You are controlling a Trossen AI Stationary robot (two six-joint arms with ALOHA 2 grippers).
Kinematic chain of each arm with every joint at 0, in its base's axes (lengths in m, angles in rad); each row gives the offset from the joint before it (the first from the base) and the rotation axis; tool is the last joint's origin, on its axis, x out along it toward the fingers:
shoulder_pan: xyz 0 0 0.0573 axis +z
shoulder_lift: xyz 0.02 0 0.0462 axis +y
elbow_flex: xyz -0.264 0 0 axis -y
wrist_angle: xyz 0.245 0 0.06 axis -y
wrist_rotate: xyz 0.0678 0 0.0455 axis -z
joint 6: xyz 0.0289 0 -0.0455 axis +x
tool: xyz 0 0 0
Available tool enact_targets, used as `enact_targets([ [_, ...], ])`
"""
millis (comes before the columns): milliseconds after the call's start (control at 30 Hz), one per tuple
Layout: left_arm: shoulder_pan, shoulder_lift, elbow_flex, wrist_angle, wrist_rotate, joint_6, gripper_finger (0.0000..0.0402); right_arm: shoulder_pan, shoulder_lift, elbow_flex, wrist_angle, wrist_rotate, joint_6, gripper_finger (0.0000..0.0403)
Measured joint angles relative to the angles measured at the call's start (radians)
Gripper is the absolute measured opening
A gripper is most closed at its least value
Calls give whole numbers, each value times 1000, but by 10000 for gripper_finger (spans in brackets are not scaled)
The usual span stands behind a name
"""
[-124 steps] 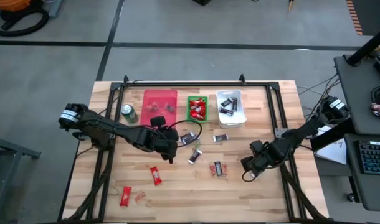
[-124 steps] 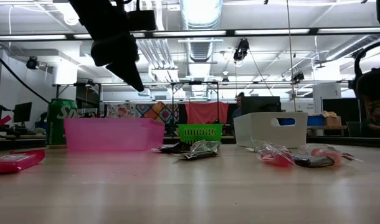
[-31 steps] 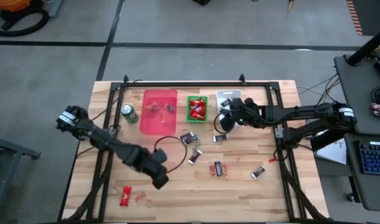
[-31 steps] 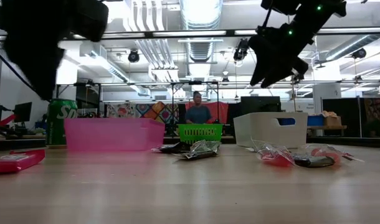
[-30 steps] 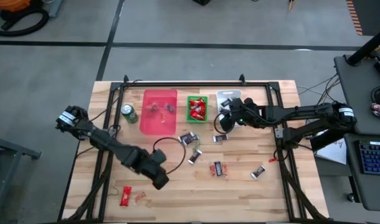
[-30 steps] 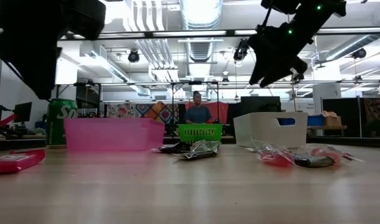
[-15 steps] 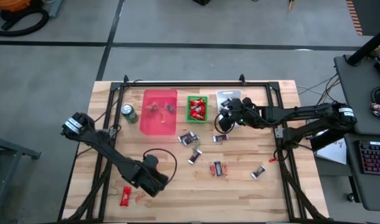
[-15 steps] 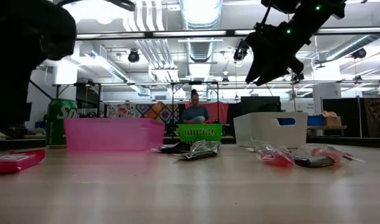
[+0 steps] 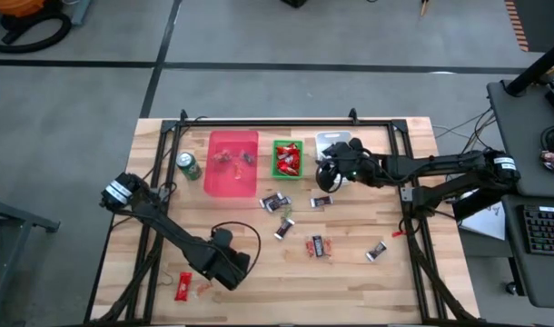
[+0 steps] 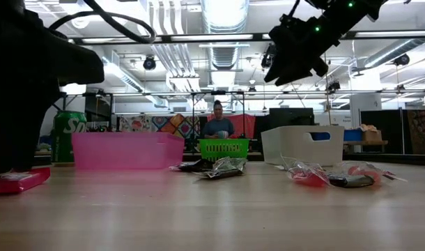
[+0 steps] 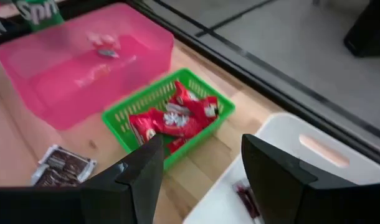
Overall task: Sort candy
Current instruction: Put the red chocolate into the green bin
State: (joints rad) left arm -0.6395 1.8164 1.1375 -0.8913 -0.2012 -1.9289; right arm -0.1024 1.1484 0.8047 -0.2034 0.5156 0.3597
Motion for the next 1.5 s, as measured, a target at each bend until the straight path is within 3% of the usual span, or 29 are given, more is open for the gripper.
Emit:
enact_targets([
  [833, 3, 19, 52, -62, 0, -2, 123, 0, 0, -17, 0, -29, -20, 206],
  [1000, 3, 19, 52, -77, 0, 0, 157, 0, 0, -20, 0, -30, -20, 206],
  [1300, 3, 19, 49, -41, 1, -11, 259, 0, 0, -23, 0, -33, -20, 206],
  [1500, 11, 37, 46, -1, -18, 28, 289, 0, 0, -23, 0, -53, -16, 206],
])
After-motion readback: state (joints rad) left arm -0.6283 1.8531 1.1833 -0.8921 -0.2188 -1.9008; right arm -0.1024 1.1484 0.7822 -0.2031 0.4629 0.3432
